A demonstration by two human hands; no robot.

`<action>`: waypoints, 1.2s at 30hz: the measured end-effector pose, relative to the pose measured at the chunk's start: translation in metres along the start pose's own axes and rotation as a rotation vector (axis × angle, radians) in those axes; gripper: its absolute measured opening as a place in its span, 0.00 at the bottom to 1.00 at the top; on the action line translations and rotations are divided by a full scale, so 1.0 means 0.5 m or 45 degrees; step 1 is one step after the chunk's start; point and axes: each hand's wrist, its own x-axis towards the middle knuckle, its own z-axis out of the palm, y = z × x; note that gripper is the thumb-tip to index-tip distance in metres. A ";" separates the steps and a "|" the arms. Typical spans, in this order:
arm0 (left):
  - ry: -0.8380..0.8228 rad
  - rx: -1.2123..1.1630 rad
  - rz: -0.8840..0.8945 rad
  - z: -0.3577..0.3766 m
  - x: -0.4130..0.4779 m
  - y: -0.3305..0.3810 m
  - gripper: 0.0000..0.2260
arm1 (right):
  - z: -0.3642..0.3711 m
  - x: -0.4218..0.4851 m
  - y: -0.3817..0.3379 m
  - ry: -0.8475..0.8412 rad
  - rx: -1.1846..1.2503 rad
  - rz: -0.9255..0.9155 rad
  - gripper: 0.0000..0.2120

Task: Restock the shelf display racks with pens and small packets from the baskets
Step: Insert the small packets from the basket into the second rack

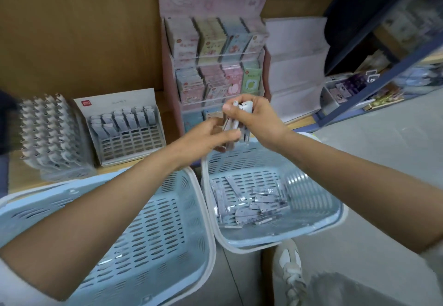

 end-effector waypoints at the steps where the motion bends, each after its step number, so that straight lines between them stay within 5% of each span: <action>1: 0.010 -0.096 -0.016 -0.004 -0.007 0.006 0.14 | 0.020 0.013 -0.011 -0.001 0.006 -0.037 0.05; 7: 0.407 -0.080 -0.042 -0.061 -0.067 0.006 0.07 | 0.161 0.055 -0.019 -0.108 0.080 -0.042 0.08; 11: 0.644 -0.268 -0.144 -0.134 -0.112 -0.020 0.06 | 0.237 0.087 -0.035 -0.069 0.541 0.091 0.06; 17: 0.618 -0.152 -0.163 -0.197 -0.187 -0.046 0.09 | 0.313 0.112 -0.040 -0.090 0.755 0.174 0.12; 22: 0.887 -0.134 -0.148 -0.238 -0.206 -0.053 0.09 | 0.336 0.140 -0.039 -0.245 0.487 0.138 0.11; 28: 0.813 -0.164 -0.325 -0.285 -0.223 -0.090 0.14 | 0.339 0.149 -0.041 -0.398 0.361 0.058 0.10; 36: 0.823 -0.130 -0.287 -0.312 -0.228 -0.112 0.21 | 0.361 0.168 -0.041 -0.257 0.237 0.013 0.04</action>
